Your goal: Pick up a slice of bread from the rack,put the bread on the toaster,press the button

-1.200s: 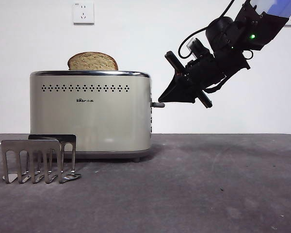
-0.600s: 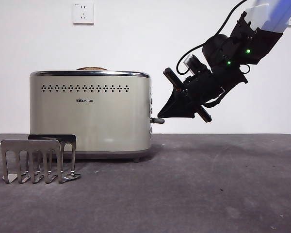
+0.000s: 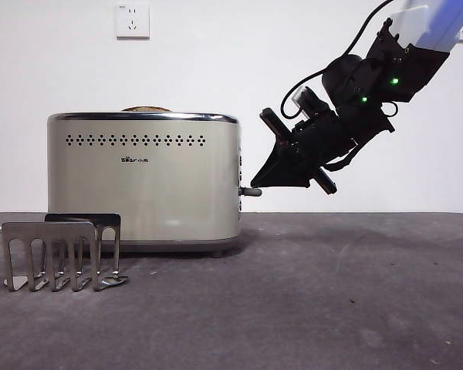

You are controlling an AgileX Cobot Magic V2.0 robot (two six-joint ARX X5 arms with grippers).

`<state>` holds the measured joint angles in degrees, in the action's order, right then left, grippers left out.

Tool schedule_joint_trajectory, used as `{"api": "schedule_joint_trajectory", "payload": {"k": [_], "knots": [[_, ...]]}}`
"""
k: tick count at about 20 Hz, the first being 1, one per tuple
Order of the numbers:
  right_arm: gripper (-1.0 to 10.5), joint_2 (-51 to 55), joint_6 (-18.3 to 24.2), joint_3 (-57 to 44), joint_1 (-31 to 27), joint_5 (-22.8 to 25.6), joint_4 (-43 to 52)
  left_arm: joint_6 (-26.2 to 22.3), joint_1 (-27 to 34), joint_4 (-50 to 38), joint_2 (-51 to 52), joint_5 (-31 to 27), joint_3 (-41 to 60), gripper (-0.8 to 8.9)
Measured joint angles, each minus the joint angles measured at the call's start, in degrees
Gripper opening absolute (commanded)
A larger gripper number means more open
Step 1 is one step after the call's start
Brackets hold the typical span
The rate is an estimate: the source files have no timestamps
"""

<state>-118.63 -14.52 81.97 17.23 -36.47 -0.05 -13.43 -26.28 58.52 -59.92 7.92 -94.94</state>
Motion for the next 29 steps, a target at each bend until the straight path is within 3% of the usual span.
{"api": "schedule_joint_trajectory", "payload": {"k": [7,11,15,22,25,29], "knots": [[-0.1,1.05,-0.02,-0.04,0.00,-1.27,-0.94,0.00,0.00,0.04,-0.02,0.00,0.00,3.77],[-0.1,9.88,0.11,-0.50,0.00,-0.81,-4.50,0.00,0.00,0.22,-0.02,0.00,0.00,3.77],[-0.1,23.08,4.79,-0.50,0.00,-0.83,-19.23,0.00,0.00,1.31,0.00,0.02,0.00,3.77],[-0.1,42.07,19.65,-0.50,2.32,-0.83,-54.14,0.00,0.00,8.46,0.00,0.22,0.00,3.73],[-0.1,47.89,22.97,-0.50,3.56,-0.81,-62.23,0.00,0.00,11.76,0.00,2.19,0.00,3.72],[-0.1,53.20,24.41,-0.50,3.80,-0.81,-67.67,0.00,0.00,14.86,0.00,2.82,0.00,3.72]]}}
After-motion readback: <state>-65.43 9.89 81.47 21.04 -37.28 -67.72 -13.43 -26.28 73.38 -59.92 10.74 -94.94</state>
